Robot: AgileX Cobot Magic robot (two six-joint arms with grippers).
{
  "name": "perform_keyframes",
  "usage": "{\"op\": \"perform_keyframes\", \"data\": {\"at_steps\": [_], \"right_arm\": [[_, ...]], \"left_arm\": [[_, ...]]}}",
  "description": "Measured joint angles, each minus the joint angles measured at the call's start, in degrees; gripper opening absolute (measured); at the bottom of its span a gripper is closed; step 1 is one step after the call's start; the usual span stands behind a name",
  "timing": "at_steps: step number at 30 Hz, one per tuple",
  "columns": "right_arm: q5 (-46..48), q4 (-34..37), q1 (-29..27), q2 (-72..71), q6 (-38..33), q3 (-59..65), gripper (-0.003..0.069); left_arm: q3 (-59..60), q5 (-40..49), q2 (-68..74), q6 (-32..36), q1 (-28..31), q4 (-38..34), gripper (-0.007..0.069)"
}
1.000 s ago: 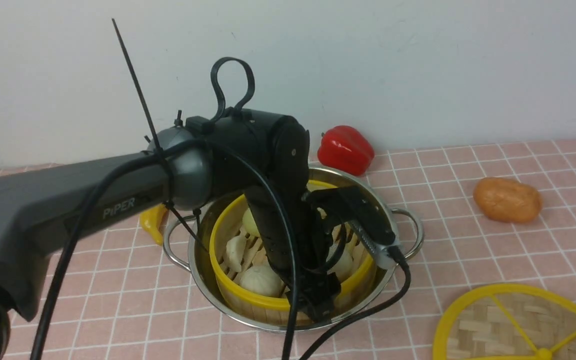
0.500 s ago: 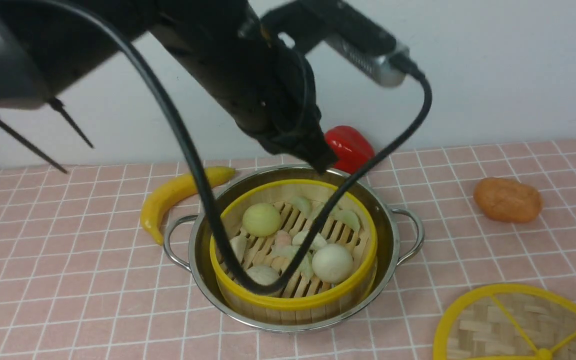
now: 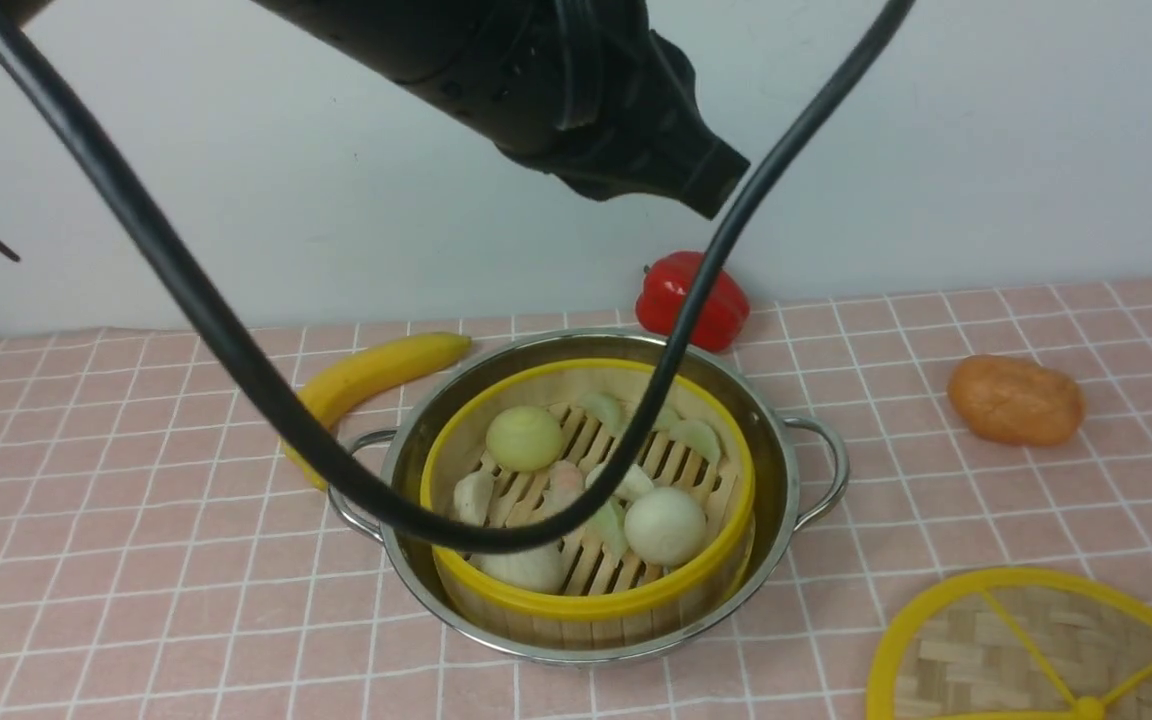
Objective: Place the steamer in the pot on the pink tablecloth, and put the lid on the steamer.
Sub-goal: 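Move the gripper down to the bamboo steamer lid and grasp its center knob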
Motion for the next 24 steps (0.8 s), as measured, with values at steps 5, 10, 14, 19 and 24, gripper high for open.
{"op": "perform_keyframes", "data": {"at_steps": [5, 10, 14, 19, 24], "right_arm": [[0.0, 0.0, 0.0, 0.0, 0.0, 0.0, 0.0242], [0.0, 0.0, 0.0, 0.0, 0.0, 0.0, 0.0242], [0.0, 0.0, 0.0, 0.0, 0.0, 0.0, 0.0242], [0.0, 0.0, 0.0, 0.0, 0.0, 0.0, 0.0242], [0.0, 0.0, 0.0, 0.0, 0.0, 0.0, 0.0242]], "left_arm": [[9.0, -6.6, -6.2, -0.3, 2.1, 5.1, 0.0011], [30.5, -21.2, -23.3, 0.2, 11.5, 3.1, 0.0013], [48.9, -30.5, -35.6, 2.2, 22.5, -1.9, 0.0023], [70.5, -36.9, -51.8, 4.7, 36.3, -8.1, 0.0042], [86.8, -42.9, -68.2, 7.9, 44.7, -7.3, 0.0062]]}}
